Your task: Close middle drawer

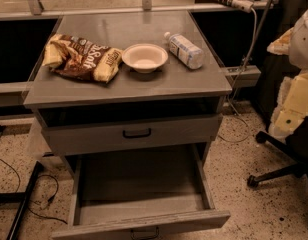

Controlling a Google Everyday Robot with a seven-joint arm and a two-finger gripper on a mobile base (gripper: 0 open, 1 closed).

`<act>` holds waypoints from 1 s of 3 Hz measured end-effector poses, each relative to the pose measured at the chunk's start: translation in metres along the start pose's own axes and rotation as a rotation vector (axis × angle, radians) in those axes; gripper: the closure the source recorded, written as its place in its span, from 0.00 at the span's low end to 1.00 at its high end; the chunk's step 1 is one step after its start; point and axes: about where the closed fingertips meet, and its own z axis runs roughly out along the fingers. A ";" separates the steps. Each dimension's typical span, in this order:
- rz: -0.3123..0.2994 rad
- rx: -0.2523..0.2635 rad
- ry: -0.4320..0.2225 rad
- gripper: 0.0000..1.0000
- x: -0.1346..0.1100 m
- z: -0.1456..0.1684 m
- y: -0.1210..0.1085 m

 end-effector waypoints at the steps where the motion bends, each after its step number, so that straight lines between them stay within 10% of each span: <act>1: -0.002 -0.003 -0.009 0.00 -0.002 0.003 0.005; 3: -0.061 -0.022 -0.104 0.19 -0.001 0.054 0.055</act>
Offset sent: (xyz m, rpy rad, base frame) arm -0.0386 0.0205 -0.0744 0.1013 0.0298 0.0748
